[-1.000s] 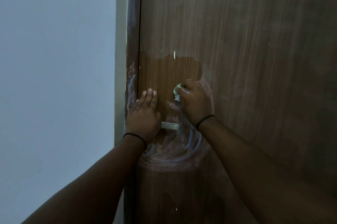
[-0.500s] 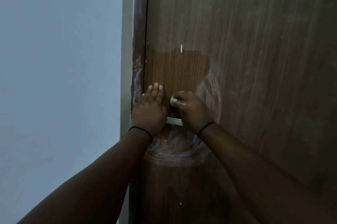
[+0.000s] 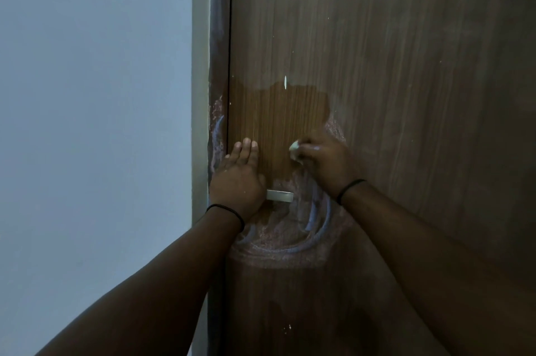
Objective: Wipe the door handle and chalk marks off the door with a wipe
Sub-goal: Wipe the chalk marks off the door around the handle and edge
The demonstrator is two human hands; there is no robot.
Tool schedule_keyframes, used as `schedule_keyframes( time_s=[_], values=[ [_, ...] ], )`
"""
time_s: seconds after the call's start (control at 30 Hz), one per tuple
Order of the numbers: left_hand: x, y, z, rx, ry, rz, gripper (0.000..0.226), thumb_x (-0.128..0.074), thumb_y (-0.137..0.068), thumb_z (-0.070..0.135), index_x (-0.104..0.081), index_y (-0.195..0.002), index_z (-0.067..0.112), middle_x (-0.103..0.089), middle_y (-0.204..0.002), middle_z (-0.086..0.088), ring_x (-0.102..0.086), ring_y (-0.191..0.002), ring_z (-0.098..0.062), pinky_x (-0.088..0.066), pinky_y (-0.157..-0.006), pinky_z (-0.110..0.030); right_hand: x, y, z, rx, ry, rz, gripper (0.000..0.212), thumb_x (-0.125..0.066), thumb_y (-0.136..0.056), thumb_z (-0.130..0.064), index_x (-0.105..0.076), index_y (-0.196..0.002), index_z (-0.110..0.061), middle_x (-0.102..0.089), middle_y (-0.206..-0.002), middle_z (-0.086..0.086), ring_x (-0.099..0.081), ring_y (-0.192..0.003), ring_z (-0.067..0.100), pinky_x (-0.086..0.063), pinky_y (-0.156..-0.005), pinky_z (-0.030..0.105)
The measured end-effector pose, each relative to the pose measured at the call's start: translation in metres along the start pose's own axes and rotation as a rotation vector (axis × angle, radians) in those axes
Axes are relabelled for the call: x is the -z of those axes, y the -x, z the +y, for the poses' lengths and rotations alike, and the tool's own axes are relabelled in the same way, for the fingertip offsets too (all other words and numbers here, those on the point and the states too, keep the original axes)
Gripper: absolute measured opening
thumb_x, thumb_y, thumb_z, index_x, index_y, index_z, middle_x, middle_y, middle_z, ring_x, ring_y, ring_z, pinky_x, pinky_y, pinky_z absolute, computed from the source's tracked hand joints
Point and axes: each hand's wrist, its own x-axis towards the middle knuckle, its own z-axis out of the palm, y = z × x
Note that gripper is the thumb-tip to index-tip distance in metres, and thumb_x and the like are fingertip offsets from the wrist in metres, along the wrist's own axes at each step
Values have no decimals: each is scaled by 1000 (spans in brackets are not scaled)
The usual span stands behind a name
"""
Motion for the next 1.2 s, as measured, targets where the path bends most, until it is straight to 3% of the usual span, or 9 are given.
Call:
schedule_keyframes(
  time_s=[0.07, 0.23, 0.4, 0.5, 0.6, 0.8, 0.93, 1.13, 1.2],
  values=[
    [2, -2, 6, 10, -39, 9, 62, -33, -97, 33, -16, -153, 11, -16, -161, -9, -15, -148, -23, -17, -119, -39, 1, -8, -2, -91, 2, 113, 8, -69, -82, -4, -76, -83, -7, -68, -89, 9, -63, -86, 25, -53, -73, 36],
    [0, 6, 19, -100, -44, 45, 60, -33, -100, 29, -14, -154, 12, -11, -162, -8, -8, -149, -21, -11, -121, -38, 0, 6, 0, -17, -16, -53, 13, -59, -90, -11, -71, -84, -9, -64, -94, 3, -58, -94, 16, -47, -80, 34],
    [1, -11, 36, -168, -35, 64, 62, -33, -98, 26, -10, -154, 13, -8, -163, -5, -4, -150, -20, -8, -122, -38, 21, -19, 28, -228, 79, 215, 10, -63, -87, -9, -72, -87, -6, -65, -93, 11, -60, -88, 23, -49, -74, 32],
    [-3, -14, 37, -138, -37, 39, 62, -31, -99, 29, -9, -154, 14, -5, -163, -4, -2, -150, -19, -8, -122, -37, 7, -18, 8, -216, 5, 144, 12, -59, -88, -5, -70, -87, -3, -64, -93, 14, -55, -87, 18, -46, -80, 35],
    [-4, -16, 37, -144, -39, 46, 61, -31, -99, 30, -11, -154, 15, -7, -163, -3, -4, -150, -18, -8, -121, -36, 8, 8, 13, -70, 5, 22, 14, -61, -87, 0, -73, -94, -4, -65, -99, 15, -59, -94, 28, -47, -84, 34],
    [-3, -19, 42, -123, -70, 29, 59, -31, -100, 26, -12, -154, 12, -9, -162, -6, -5, -150, -20, -9, -120, -37, 27, -26, 25, -242, 120, 258, 10, -63, -84, -1, -73, -84, -4, -68, -91, 13, -62, -87, 30, -42, -77, 29],
    [1, -19, 42, -121, -56, 49, 57, -30, -100, 27, -17, -153, 13, -13, -162, -5, -9, -149, -20, -10, -120, -36, 12, 8, 8, 0, 24, 4, 11, -61, -88, -1, -72, -93, 0, -66, -97, 18, -60, -93, 35, -48, -86, 39],
    [-1, -15, 39, -140, -33, 28, 60, -34, -99, 26, -15, -154, 14, -11, -162, -5, -6, -150, -20, -8, -120, -36, 36, 10, 37, -368, 70, 222, 12, -59, -87, -2, -71, -88, -2, -65, -91, 17, -60, -88, 34, -44, -73, 31],
    [-2, -13, 37, -145, -18, 24, 62, -36, -98, 28, -15, -154, 14, -11, -162, -5, -6, -150, -20, -9, -120, -37, 23, 0, 19, -413, -17, 214, 13, -56, -90, -4, -68, -92, -2, -62, -96, 17, -57, -90, 30, -46, -78, 35]
  ],
)
